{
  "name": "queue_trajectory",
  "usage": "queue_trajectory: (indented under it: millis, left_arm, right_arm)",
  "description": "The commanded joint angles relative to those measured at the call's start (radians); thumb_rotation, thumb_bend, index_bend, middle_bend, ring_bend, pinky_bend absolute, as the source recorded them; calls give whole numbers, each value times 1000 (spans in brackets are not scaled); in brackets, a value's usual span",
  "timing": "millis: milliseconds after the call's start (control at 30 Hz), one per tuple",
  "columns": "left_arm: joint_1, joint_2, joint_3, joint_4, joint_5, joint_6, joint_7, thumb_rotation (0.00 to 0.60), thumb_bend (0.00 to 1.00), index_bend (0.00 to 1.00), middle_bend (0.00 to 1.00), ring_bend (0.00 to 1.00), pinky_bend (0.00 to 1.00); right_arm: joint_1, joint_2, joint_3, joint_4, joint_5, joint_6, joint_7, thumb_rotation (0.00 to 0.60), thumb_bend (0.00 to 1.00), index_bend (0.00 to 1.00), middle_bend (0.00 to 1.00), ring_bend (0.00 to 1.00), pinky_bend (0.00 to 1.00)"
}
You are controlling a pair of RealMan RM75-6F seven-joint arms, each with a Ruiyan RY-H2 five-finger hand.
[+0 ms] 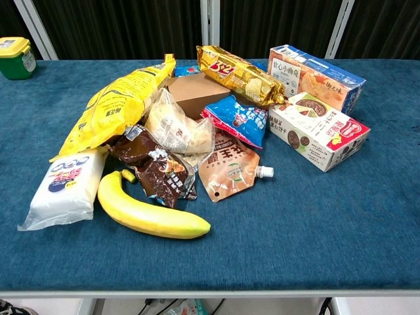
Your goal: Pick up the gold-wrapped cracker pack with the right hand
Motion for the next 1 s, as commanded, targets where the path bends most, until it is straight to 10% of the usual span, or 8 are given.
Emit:
queue_trajectory:
  millis: [33, 733, 1000]
  left_arm:
    - [0, -1, 2, 0, 1, -1, 2, 375, 0, 84, 102, 119, 241]
    - [5, 8, 4, -6, 6, 6, -3, 378, 0, 84, 102, 119, 241]
    - [0, -4, 5, 1, 11, 1, -2, 379, 0, 84, 102, 119, 241]
  right_arm:
    - [-1, 0, 1, 1, 2, -2, 2, 600, 0, 0, 0, 0, 0]
    - [33, 18, 27, -55, 2, -41, -16, 600, 0, 0, 0, 0, 0]
    - [184, 47, 137, -204, 84, -199, -153, 600, 0, 0, 0, 0, 0]
